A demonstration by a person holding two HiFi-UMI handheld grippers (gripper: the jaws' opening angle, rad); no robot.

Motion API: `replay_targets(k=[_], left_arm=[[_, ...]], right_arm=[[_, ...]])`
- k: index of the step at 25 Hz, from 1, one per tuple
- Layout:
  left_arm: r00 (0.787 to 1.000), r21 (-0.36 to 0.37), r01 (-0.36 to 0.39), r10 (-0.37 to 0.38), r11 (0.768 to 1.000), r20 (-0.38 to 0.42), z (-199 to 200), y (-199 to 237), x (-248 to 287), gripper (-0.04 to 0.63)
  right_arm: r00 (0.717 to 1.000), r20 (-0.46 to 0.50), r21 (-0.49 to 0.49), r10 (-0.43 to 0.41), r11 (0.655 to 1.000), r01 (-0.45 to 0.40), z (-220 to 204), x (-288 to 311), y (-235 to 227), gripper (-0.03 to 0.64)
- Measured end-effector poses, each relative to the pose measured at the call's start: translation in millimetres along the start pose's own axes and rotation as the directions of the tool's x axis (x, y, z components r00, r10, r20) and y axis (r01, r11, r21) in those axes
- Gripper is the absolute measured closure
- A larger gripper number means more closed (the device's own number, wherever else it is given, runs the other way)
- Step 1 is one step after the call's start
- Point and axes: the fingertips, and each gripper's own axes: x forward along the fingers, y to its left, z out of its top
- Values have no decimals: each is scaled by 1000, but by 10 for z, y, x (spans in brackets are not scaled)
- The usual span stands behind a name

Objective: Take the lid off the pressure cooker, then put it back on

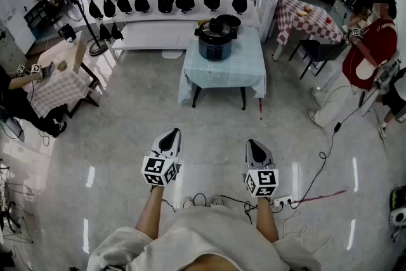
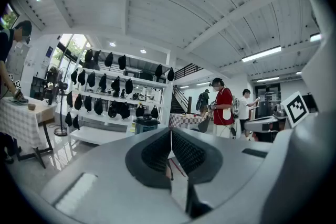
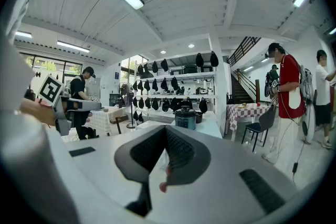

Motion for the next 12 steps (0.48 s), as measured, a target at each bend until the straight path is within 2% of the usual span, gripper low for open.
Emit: replay_targets(k=[12], left_arm=[[1000,8,17,-17,1000,-1,-2,-77,-17,583]], right_arm=[[1000,1,11,10,1000,-10,23,-33,34,615]])
